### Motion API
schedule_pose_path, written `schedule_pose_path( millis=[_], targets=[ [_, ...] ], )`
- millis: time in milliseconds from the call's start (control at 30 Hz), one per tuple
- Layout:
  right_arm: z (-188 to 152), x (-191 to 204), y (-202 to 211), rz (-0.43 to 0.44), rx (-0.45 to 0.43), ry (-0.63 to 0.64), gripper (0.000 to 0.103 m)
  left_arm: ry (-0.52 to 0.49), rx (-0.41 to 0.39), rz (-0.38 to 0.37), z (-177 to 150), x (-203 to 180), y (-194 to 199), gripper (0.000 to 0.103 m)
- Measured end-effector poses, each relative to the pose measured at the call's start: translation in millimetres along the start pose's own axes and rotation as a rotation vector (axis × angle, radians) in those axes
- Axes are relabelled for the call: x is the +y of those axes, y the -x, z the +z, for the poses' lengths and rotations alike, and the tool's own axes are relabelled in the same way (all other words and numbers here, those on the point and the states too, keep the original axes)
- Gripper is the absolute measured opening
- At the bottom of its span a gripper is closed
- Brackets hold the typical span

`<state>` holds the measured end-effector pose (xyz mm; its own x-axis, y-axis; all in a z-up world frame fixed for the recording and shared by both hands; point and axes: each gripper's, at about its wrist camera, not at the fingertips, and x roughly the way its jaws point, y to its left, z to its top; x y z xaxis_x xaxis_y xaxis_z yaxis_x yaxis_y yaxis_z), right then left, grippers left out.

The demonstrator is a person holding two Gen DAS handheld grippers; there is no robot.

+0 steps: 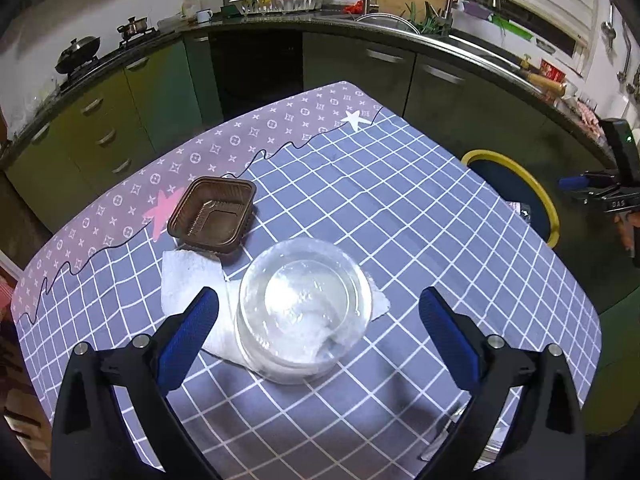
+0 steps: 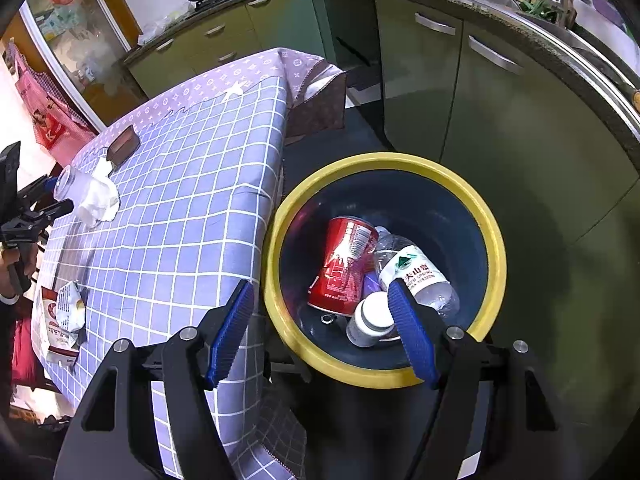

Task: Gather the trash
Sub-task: 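Grasp the clear plastic cup with the left gripper, then carry the plastic cup over the bin and open the left gripper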

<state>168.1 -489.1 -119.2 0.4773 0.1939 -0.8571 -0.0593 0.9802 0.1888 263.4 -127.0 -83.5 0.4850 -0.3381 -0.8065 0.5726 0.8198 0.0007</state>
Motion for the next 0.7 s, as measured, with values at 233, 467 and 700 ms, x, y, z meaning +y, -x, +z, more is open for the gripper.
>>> schedule_pose_path(
  millis=[233, 467, 700],
  targets=[
    [-2.2, 5.6, -2.9, 0.01, 0.009, 0.014, 0.069, -0.002, 0.033, 0.019, 0.6, 0.2, -11.4, 0.073],
    [-3.4, 6.6, -1.9, 0.01, 0.009, 0.017, 0.069, -0.001, 0.031, 0.01, -1.4, 2.8, -4.7, 0.06],
    [-4.9, 9.4, -1.8, 0.014, 0.011, 0.025, 0.069, -0.018, -0.01, 0.002, 3.9, -5.8, 23.9, 0.059]
  ],
)
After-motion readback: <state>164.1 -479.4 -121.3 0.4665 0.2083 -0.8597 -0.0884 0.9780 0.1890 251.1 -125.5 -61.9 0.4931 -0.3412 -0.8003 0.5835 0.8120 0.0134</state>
